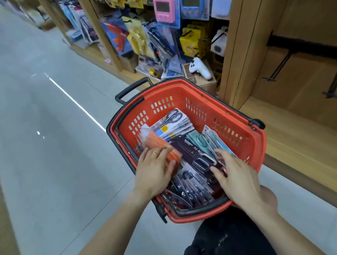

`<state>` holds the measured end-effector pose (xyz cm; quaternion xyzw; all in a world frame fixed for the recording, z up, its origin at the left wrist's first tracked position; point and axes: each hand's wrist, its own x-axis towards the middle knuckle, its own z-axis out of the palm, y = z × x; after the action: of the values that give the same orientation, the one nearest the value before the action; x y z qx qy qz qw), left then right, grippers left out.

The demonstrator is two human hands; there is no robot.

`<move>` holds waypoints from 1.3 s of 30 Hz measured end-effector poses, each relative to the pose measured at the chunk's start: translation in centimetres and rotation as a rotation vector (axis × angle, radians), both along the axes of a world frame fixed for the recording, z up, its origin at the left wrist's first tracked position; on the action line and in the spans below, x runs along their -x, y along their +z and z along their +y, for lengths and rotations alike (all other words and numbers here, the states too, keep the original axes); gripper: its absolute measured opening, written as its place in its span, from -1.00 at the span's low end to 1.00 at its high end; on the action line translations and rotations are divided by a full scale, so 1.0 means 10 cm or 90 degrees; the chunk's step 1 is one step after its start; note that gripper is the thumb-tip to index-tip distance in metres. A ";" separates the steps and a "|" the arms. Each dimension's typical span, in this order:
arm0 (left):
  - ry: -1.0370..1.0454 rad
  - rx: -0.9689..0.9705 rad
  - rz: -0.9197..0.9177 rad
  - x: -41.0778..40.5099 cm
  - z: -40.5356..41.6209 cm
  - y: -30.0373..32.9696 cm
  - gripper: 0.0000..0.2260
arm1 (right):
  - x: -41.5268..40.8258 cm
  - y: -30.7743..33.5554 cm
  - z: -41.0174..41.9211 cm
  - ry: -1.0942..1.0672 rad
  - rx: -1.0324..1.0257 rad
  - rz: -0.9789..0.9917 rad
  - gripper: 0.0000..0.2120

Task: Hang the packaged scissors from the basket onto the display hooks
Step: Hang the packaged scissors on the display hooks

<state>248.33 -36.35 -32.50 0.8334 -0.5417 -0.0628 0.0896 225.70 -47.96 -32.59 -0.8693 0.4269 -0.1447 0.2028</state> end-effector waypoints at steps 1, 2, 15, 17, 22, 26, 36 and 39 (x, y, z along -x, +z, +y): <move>0.001 -0.004 -0.003 0.00 0.00 -0.01 -0.58 | 0.00 0.00 0.00 0.001 0.007 0.006 -0.54; 0.002 -0.009 -0.004 0.00 -0.01 0.00 -0.59 | -0.01 0.01 -0.01 0.004 0.008 0.012 -0.54; -0.118 -0.060 0.097 0.06 -0.01 0.15 -0.70 | -0.36 0.24 0.09 0.212 -0.253 0.258 0.13; -0.159 -0.095 0.111 0.07 -0.01 0.16 -0.70 | -0.44 0.22 0.12 0.245 -0.270 0.271 0.17; -0.191 -0.123 0.213 -0.11 0.03 0.30 -0.70 | -0.49 0.26 0.19 0.218 -0.271 0.216 0.14; -0.201 -0.199 0.025 -0.29 0.03 0.40 -0.62 | -0.51 0.35 0.31 0.228 -0.226 0.200 0.04; -0.148 -0.224 0.256 -0.31 0.04 0.50 -0.57 | -0.80 0.33 0.58 0.253 -0.126 0.261 -0.44; -0.156 -0.238 0.299 -0.33 0.01 0.55 -0.55 | -0.82 0.31 0.55 0.268 -0.145 0.269 -0.48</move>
<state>251.63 -36.27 -27.02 0.7270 -0.5815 -0.3619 0.0494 233.92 -42.46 -29.45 -0.9210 0.2838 0.1327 0.2315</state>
